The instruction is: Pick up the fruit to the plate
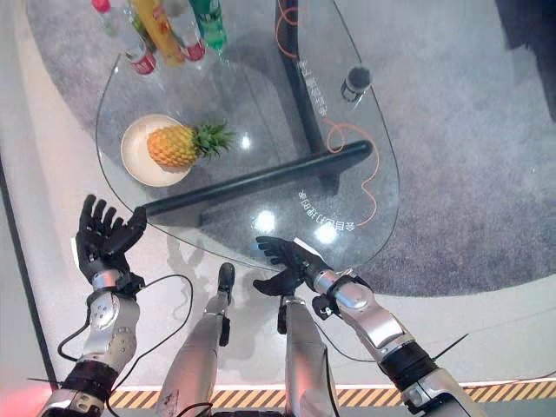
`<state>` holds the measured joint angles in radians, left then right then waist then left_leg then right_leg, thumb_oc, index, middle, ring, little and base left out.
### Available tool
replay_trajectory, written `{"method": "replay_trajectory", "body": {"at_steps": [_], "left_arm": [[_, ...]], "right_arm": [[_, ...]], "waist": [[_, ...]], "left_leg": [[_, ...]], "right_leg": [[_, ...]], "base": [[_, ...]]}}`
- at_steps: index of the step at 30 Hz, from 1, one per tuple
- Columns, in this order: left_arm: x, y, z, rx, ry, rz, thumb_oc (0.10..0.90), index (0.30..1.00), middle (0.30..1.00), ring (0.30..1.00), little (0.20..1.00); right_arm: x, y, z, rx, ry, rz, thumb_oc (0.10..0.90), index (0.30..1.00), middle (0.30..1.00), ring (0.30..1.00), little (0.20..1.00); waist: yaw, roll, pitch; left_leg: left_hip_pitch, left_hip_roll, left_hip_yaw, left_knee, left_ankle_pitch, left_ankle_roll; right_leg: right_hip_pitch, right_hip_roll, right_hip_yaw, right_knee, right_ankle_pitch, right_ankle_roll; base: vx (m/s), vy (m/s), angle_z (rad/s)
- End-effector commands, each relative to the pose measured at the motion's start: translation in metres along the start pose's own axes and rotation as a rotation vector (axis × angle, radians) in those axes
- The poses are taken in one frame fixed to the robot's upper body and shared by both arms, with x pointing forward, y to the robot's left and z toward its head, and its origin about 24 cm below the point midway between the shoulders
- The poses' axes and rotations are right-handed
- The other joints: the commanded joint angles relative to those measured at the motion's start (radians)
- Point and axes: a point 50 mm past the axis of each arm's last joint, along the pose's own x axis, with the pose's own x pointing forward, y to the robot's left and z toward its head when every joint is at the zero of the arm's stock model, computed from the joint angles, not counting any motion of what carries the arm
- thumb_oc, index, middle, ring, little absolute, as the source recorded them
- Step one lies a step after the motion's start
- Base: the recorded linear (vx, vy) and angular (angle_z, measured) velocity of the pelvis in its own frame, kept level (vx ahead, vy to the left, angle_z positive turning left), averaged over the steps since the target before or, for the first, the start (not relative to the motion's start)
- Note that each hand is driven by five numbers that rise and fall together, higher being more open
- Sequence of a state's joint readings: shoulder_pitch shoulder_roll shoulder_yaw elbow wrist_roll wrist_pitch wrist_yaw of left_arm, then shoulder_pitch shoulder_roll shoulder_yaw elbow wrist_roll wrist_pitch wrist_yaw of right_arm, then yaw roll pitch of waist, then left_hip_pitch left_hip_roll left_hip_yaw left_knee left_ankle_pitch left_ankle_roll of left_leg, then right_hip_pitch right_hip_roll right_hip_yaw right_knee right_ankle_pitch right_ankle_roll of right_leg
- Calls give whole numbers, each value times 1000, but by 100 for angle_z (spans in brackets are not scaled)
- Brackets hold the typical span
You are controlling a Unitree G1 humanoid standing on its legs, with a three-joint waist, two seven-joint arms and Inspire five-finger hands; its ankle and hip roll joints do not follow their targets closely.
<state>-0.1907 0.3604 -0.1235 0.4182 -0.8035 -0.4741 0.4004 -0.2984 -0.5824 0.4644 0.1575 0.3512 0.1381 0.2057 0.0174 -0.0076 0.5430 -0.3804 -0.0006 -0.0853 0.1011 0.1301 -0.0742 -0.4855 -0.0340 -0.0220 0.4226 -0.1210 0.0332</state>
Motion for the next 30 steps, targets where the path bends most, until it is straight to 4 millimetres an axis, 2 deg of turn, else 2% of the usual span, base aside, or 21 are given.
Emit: {"method": "replay_trajectory", "body": {"at_steps": [1,4,7,11,15,21,25,30], "left_arm": [[8,2,21,-55,-93,-30,800,900,900,900,900],[0,10,7,-25,-37,-32,800,900,900,900,900],[-15,29,-19,15,111,-14,800,900,900,900,900],[-45,66,-52,69,278,46,800,900,900,900,900],[-86,106,-83,140,480,153,800,900,900,900,900],[-115,123,-106,204,668,151,800,900,900,900,900],[-124,130,-115,239,754,153,800,900,900,900,900],[-140,142,-127,292,898,157,800,900,900,900,900]], "right_arm": [[-2,1,20,-21,-141,35,800,900,900,900,900],[-7,1,10,14,-119,27,800,900,900,900,900],[-14,7,-13,83,-57,16,800,900,900,900,900],[-24,20,-50,174,60,18,800,900,900,900,900],[-36,41,-87,263,190,37,800,900,900,900,900],[-44,60,-114,342,310,39,800,900,900,900,900],[-50,69,-135,383,421,8,800,900,900,900,900],[-67,79,-176,429,616,-73,800,900,900,900,900]], "waist": [[4,-8,-23],[13,-15,-35],[27,-22,-73],[34,-36,-134],[43,-49,-212],[43,-52,-296],[34,-53,-339],[23,-46,-382]], "left_leg": [[79,-125,11,68,-120,53],[131,-121,2,46,-123,47],[182,-117,-10,12,-124,42],[243,-114,-15,-16,-128,42],[318,-105,-25,-60,-127,44],[390,-90,-18,-117,-123,43],[423,-80,1,-139,-124,41],[461,-69,27,-162,-129,43]], "right_leg": [[171,26,19,-249,125,45],[234,23,6,-281,125,45],[299,16,-12,-322,128,46],[373,11,-27,-361,132,44],[450,13,-37,-395,135,42],[512,17,-39,-431,138,44],[540,16,-38,-451,141,48],[573,15,-35,-476,145,49]], "base": [[-24,-96,9],[-14,-92,14],[17,-88,9],[53,-61,15],[89,-54,12],[55,-20,13],[17,-4,5],[0,0,0]]}}
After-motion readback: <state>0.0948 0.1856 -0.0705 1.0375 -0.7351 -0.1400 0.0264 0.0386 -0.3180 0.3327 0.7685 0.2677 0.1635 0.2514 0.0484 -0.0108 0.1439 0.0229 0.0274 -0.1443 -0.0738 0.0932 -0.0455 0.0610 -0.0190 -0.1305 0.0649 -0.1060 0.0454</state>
